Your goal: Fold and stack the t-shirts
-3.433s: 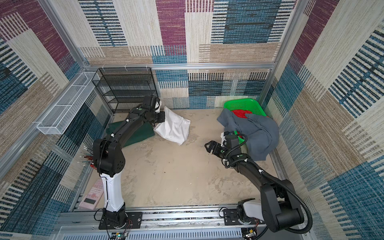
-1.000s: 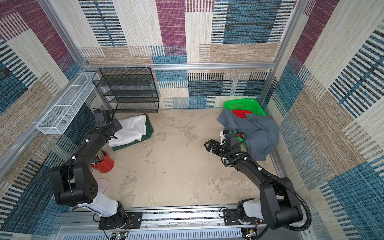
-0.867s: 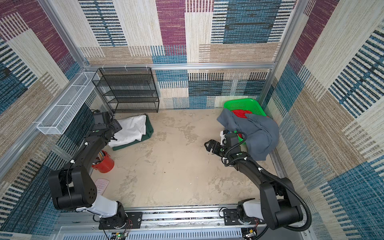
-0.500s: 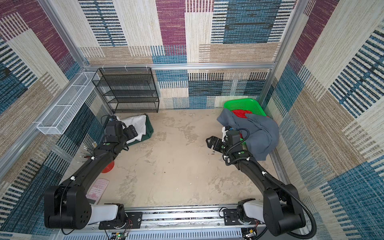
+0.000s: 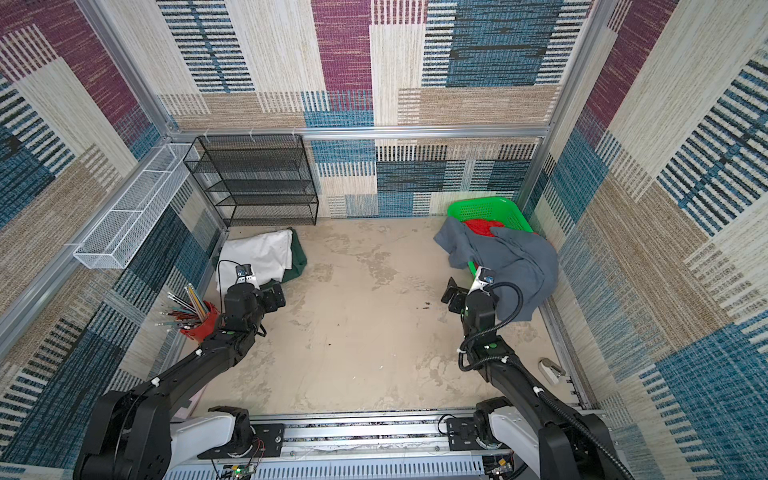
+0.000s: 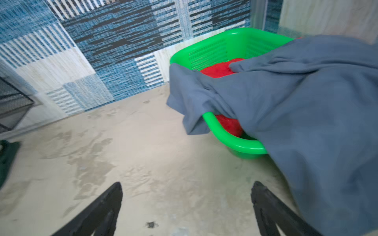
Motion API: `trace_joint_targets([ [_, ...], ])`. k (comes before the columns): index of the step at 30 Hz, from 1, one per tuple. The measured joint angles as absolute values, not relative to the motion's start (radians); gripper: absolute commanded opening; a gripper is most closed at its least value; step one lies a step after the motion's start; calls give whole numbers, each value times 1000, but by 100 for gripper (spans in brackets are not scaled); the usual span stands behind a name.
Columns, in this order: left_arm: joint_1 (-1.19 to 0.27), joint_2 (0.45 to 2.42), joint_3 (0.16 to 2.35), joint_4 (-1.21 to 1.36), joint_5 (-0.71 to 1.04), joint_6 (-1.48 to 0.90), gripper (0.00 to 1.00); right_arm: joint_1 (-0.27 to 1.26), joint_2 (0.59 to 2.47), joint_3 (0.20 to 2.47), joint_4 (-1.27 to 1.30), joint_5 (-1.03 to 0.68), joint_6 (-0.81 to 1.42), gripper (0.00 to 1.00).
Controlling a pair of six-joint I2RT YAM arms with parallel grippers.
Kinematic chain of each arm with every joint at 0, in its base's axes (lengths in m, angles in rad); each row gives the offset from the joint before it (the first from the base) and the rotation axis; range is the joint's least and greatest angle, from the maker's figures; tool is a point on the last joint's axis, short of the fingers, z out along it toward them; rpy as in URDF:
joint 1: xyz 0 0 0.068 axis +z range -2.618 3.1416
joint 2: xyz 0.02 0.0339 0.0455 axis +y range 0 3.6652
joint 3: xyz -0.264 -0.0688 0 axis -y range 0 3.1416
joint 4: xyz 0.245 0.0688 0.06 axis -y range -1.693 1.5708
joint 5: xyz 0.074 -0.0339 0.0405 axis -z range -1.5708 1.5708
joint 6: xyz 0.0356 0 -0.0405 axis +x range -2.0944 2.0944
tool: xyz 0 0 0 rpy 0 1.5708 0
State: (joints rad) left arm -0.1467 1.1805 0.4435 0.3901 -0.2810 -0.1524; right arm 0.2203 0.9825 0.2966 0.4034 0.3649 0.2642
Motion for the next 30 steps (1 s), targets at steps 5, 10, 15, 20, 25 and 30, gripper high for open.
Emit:
trace_joint_targets([
  [5,-151,1224,255,609,-281,-78,98,220,1023,174,658,492,184,98],
  [10,-150,1286,298,721,-272,-13,97,206,1179,15,1000,573,154,98],
  [15,-150,1336,287,815,-253,60,100,198,1393,36,1349,544,12,98],
  [20,-119,1523,225,1025,-221,90,99,185,1517,54,1446,493,-81,98],
  [25,-65,1530,303,1021,-170,84,100,52,1505,120,1436,308,-53,98],
  [30,51,1535,432,892,-71,31,99,-4,1552,176,1387,175,-2,98],
])
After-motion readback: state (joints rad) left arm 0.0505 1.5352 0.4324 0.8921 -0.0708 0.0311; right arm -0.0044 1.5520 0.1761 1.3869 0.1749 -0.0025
